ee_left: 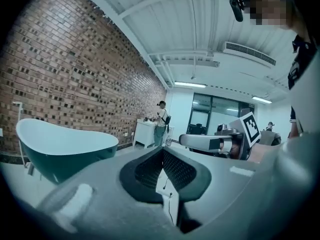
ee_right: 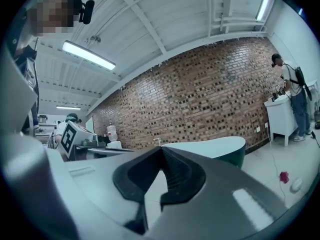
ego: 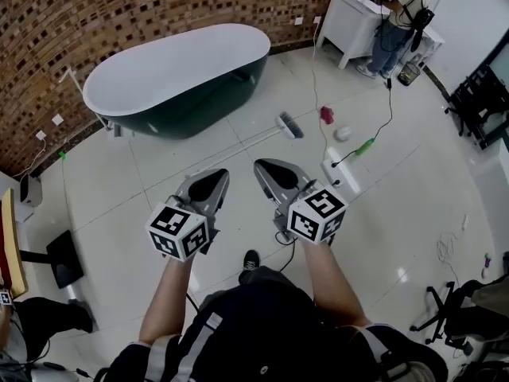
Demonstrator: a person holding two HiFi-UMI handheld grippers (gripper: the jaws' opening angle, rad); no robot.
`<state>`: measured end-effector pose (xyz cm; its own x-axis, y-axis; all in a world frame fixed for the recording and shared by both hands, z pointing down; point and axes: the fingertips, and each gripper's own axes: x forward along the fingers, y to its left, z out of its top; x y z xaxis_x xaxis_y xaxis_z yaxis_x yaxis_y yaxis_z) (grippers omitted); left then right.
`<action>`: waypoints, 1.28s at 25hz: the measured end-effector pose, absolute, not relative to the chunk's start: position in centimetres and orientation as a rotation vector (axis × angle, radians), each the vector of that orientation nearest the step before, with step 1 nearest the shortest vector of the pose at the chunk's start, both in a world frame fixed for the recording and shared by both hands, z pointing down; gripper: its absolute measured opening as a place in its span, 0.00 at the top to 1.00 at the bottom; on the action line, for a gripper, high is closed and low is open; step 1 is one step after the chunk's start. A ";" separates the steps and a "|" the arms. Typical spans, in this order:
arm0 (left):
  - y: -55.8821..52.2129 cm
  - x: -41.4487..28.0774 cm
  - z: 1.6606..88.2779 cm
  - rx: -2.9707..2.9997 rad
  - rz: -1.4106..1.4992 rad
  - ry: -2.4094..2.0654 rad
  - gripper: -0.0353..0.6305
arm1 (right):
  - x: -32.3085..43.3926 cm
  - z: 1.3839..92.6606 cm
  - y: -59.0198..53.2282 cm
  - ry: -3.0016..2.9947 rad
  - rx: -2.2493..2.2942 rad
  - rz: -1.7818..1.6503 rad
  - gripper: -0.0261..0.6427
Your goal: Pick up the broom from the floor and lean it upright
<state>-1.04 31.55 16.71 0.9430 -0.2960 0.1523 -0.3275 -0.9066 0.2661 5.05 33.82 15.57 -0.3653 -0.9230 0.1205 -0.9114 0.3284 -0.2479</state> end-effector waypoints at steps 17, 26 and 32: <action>23.1 8.3 21.5 2.753 0.246 -0.267 0.94 | 14.2 18.7 25.9 2.450 -1.931 -0.520 0.96; 10.7 8.3 25.0 2.727 0.228 -0.313 0.95 | 14.1 21.4 13.4 2.566 -1.902 -0.610 0.96; 3.5 6.0 28.5 2.653 0.262 -0.417 0.94 | 12.5 24.4 6.6 2.689 -1.837 -0.711 0.96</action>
<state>5.99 3.50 28.51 0.9366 -0.2474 0.2482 -0.3308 -0.8580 0.3930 12.47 6.60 24.42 -0.3800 -0.8406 0.3861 -0.9216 0.3080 -0.2364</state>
